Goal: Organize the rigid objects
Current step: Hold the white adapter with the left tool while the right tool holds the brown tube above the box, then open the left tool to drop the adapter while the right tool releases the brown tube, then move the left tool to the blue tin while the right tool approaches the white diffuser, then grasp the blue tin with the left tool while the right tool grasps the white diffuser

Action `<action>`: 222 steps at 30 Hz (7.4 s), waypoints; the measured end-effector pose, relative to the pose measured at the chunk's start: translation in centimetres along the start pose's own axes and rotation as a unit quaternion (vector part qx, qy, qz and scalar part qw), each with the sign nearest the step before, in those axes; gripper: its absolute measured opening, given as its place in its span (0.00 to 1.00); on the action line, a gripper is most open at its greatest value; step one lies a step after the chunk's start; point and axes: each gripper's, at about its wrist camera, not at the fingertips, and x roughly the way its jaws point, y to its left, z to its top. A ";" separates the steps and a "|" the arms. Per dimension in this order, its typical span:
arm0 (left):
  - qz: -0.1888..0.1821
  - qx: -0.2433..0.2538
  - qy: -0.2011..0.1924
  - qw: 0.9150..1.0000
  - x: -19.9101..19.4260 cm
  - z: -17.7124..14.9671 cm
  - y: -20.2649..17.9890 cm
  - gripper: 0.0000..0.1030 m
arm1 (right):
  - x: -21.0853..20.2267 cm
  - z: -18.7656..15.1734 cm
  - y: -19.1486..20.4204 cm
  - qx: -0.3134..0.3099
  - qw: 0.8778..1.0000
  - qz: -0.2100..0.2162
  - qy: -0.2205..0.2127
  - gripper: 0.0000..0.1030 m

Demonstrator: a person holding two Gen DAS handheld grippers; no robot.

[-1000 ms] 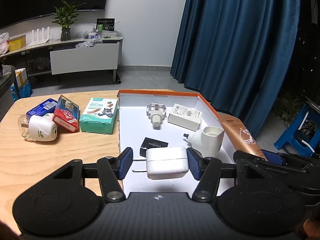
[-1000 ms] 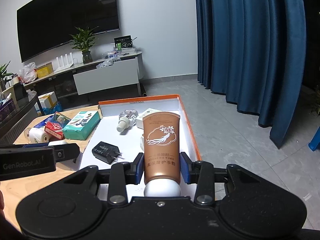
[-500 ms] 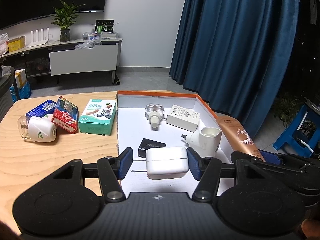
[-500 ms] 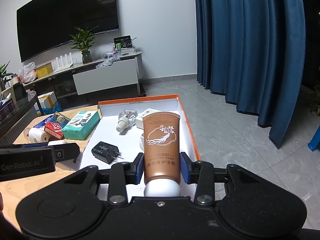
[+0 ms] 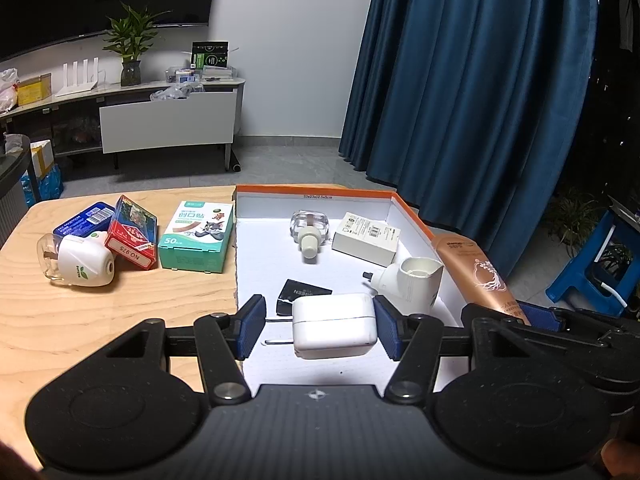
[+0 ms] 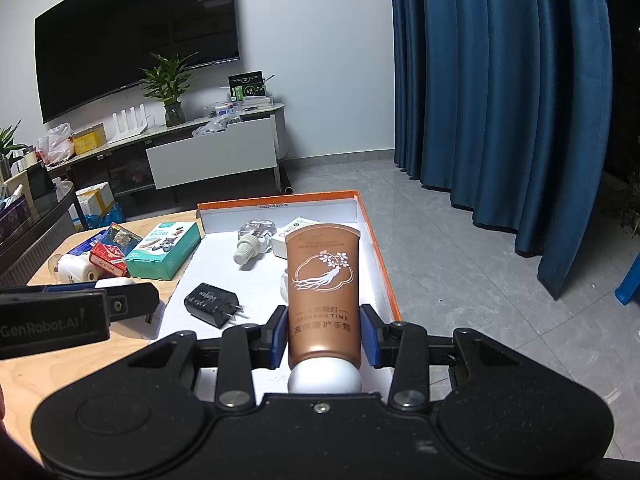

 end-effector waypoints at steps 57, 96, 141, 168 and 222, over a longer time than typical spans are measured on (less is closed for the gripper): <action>-0.006 0.006 0.015 1.000 1.1 -0.5 -0.1 0.57 | 0.9 -0.9 -0.3 0.004 1.000 -0.009 0.012 0.45; -0.009 0.003 0.022 1.000 1.5 -0.7 -0.1 0.57 | 1.1 -1.3 0.2 -0.002 1.000 0.000 0.022 0.45; -0.010 0.004 0.025 1.000 1.7 -0.7 0.0 0.57 | 1.1 -0.9 0.9 -0.019 0.999 0.019 0.019 0.43; 0.057 -0.026 -0.015 0.998 -0.8 0.1 6.1 0.95 | -0.6 2.1 3.8 -0.051 0.998 0.026 -0.019 0.80; 0.072 0.080 0.076 0.991 11.1 5.3 24.3 0.99 | 8.9 4.1 17.3 -0.069 0.973 0.198 0.101 0.84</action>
